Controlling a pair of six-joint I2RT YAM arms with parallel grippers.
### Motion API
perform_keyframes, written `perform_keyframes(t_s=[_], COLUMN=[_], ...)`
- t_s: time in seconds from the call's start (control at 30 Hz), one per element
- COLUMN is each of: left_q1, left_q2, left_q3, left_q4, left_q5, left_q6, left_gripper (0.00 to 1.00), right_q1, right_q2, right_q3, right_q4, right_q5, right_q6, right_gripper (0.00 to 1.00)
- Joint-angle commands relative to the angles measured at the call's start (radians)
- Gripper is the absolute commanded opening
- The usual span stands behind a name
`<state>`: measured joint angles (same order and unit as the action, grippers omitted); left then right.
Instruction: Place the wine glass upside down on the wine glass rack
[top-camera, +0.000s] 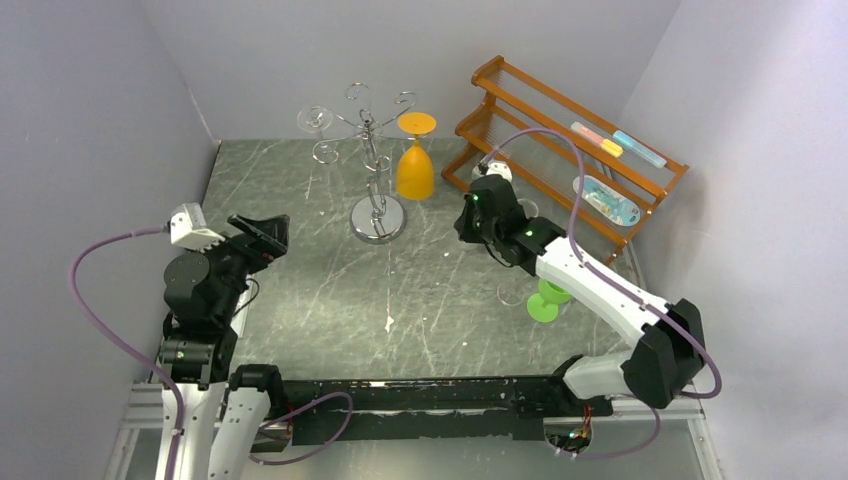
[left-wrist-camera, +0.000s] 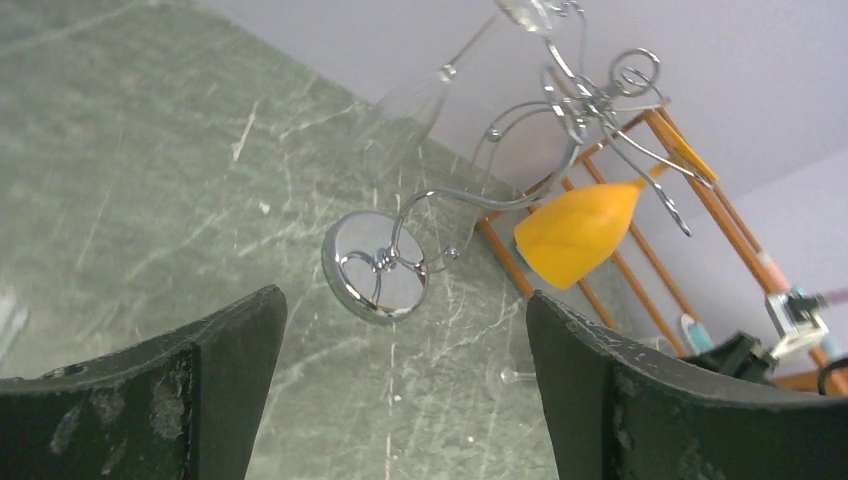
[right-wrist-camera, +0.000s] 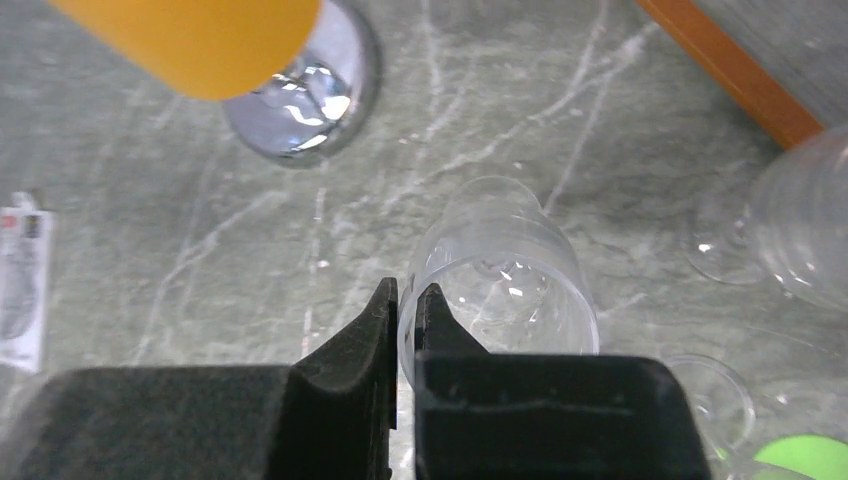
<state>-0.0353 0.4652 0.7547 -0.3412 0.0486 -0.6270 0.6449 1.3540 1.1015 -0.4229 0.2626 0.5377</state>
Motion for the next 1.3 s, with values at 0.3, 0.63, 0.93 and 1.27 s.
perform_keyframes(t_s=[0.3,0.63,0.93,1.27], left_q1=[0.001,-0.015,-0.242,-0.386], left_q2=[-0.145,0.026,0.196,0.209], left_q3=[-0.191,-0.446,-0.492,-0.515], left_q4=[-0.124,0.310,0.537,0.549], left_q5=[-0.013,0.297,0.243,0.074], left_q6=[-0.524,-0.677,-0.882,-1.086], left_gripper=[0.97,0.85,0.95,0.96], right_q1=[0.067,0.192,0.351,0.496], right_q2=[-0.217,-0.266,-0.194,-0.144], right_q3=[-0.241,-0.376,-0.363,-0.370], right_q4=[0.484,0.758,0.861,1.013], right_q5=[-0.231,-0.230,-0.031,0.061], right_q6=[0.066,0.041,-0.058,-0.193], right_gripper=[0.00,0.00,0.00,0.00])
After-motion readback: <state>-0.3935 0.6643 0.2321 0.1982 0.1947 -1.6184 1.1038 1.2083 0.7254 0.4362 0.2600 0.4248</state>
